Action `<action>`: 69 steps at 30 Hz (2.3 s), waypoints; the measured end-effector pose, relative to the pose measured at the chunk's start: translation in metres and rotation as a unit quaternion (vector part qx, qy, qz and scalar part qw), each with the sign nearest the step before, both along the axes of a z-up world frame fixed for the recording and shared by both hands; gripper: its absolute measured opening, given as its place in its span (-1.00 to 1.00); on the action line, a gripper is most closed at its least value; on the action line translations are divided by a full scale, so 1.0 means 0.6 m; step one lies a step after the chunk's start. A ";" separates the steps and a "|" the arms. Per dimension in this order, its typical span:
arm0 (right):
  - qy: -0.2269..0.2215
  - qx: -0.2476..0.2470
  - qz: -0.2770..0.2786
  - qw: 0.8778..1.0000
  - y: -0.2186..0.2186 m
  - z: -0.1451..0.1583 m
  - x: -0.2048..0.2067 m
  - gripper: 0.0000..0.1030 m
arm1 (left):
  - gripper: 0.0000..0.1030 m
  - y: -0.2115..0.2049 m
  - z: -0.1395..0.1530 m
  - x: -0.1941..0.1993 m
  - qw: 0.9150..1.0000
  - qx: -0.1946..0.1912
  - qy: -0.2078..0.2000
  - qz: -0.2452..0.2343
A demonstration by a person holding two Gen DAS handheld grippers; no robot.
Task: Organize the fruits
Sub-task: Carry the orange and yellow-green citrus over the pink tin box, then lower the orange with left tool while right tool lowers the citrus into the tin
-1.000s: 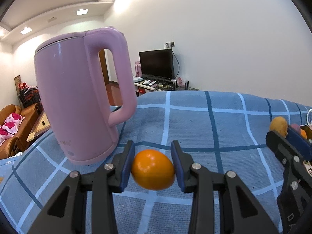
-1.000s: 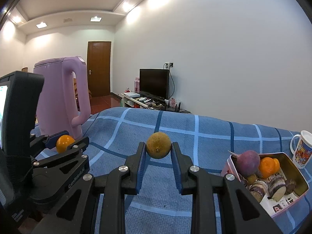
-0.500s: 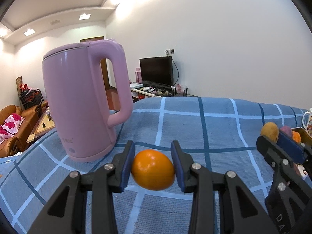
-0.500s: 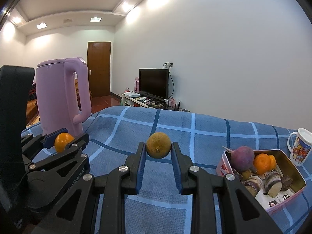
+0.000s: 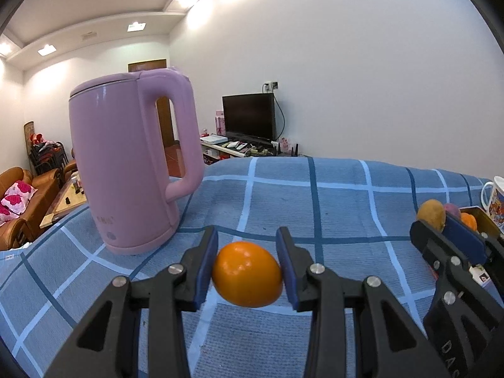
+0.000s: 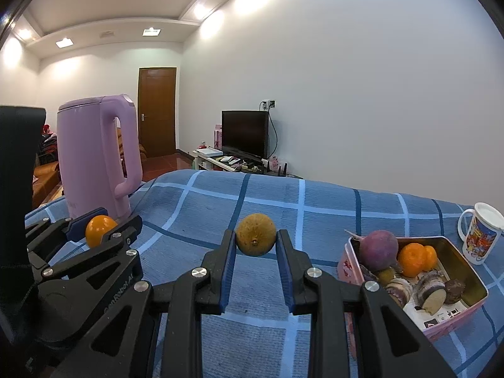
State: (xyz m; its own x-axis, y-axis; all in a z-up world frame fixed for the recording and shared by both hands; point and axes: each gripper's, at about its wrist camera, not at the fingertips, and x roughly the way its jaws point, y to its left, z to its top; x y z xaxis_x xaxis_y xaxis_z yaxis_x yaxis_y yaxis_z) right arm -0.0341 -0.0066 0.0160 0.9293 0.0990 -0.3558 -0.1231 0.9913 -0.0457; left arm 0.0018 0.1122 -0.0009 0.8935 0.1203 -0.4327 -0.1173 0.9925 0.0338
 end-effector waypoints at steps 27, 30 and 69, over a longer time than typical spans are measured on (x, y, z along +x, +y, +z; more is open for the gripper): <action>-0.010 -0.014 -0.029 0.999 -0.078 0.004 -0.032 -0.45 | -0.22 -0.084 -0.001 -0.021 1.000 0.003 0.005 -0.030; -0.010 -0.015 -0.034 0.999 -0.093 0.004 -0.034 -0.45 | -0.22 -0.099 -0.001 -0.024 0.999 0.001 0.006 -0.037; -0.015 -0.029 -0.114 0.993 -0.285 0.009 -0.057 -0.45 | -0.22 -0.303 0.006 -0.042 0.992 0.004 -0.002 -0.124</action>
